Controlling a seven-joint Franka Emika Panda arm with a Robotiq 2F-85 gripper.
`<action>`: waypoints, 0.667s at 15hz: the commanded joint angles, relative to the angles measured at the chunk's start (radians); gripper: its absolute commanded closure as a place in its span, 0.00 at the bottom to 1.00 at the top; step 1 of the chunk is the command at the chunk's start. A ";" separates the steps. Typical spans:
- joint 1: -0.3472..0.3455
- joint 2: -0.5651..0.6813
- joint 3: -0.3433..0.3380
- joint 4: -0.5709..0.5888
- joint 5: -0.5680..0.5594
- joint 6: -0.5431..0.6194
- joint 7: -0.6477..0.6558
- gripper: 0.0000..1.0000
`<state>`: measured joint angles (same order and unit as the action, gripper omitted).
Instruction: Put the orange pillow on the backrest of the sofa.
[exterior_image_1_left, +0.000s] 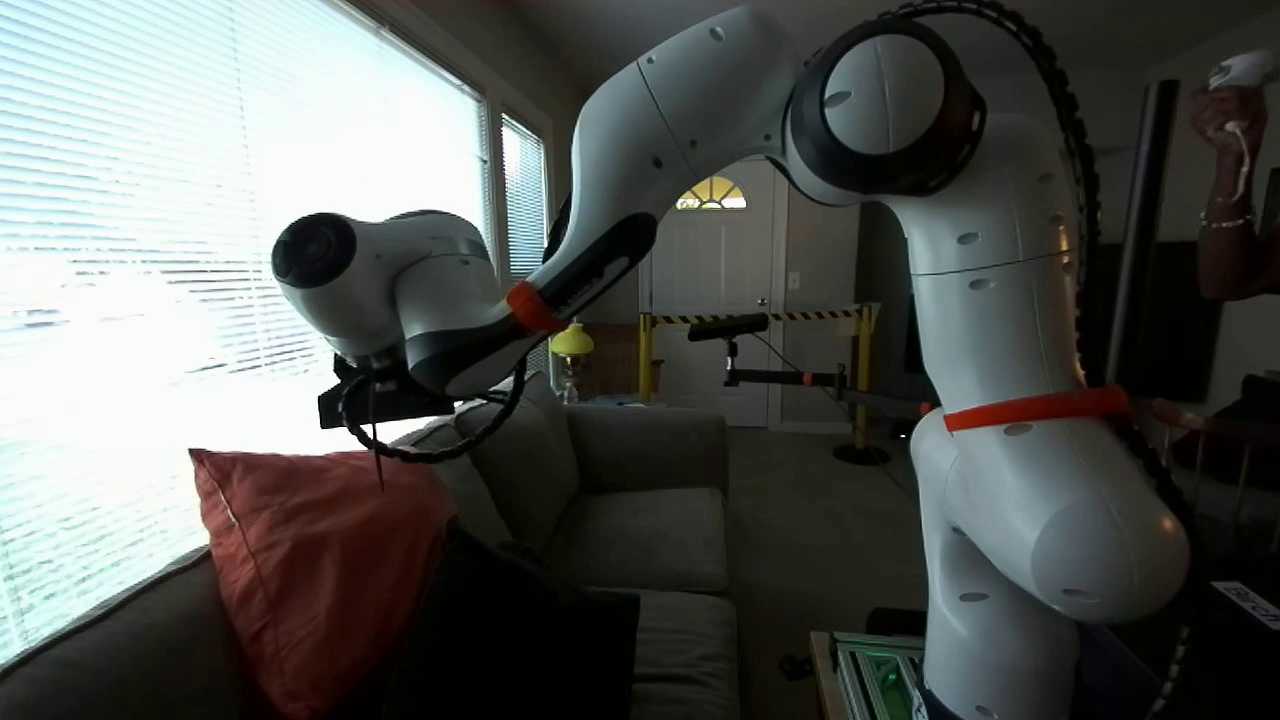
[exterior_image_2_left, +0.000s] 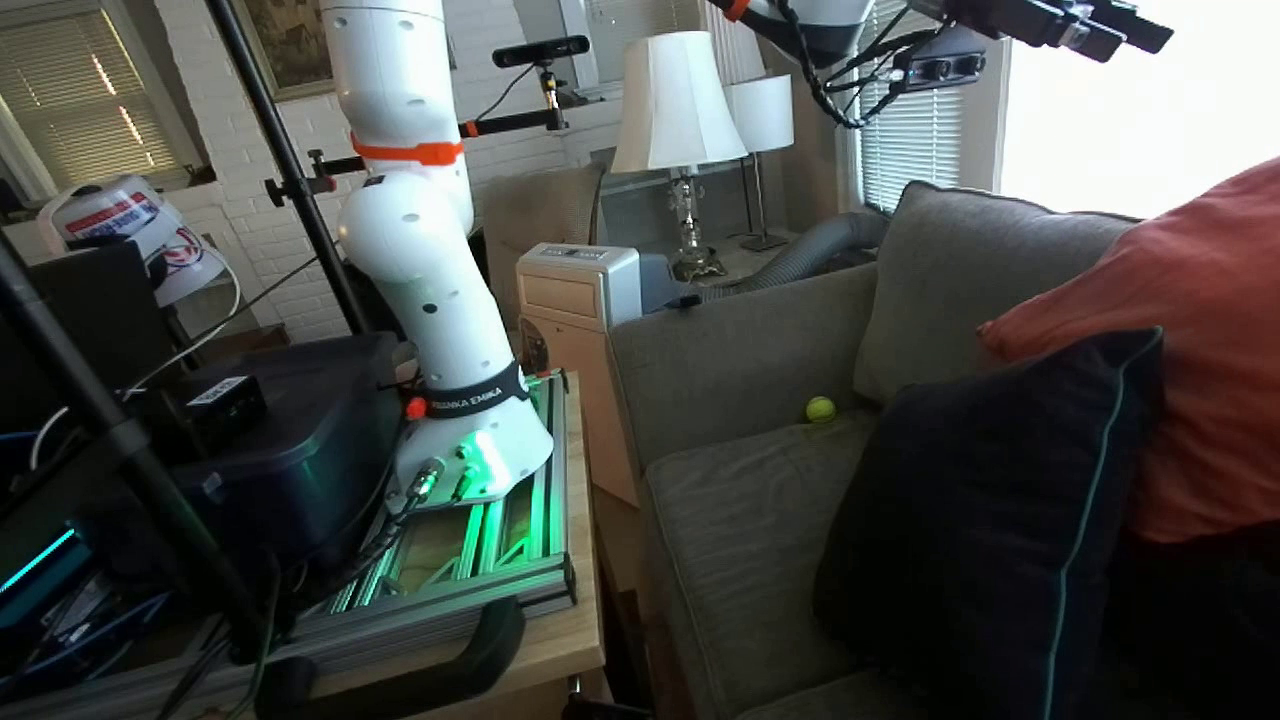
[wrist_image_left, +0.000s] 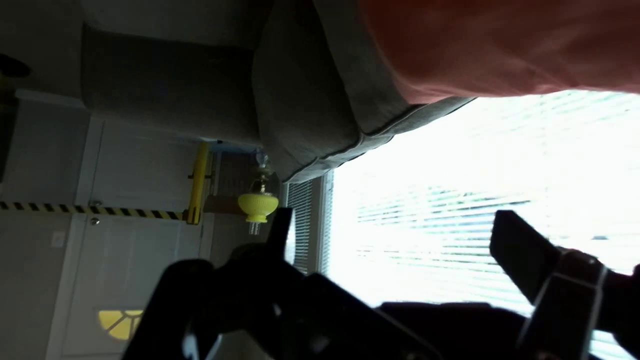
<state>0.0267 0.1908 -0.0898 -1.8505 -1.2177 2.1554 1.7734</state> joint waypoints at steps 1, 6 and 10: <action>-0.042 -0.057 0.037 -0.061 0.145 0.149 -0.084 0.00; -0.055 -0.122 0.047 -0.152 0.389 0.357 -0.285 0.00; -0.057 -0.158 0.056 -0.247 0.667 0.490 -0.531 0.00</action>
<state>-0.0111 0.0832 -0.0527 -1.9982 -0.7277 2.5572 1.4006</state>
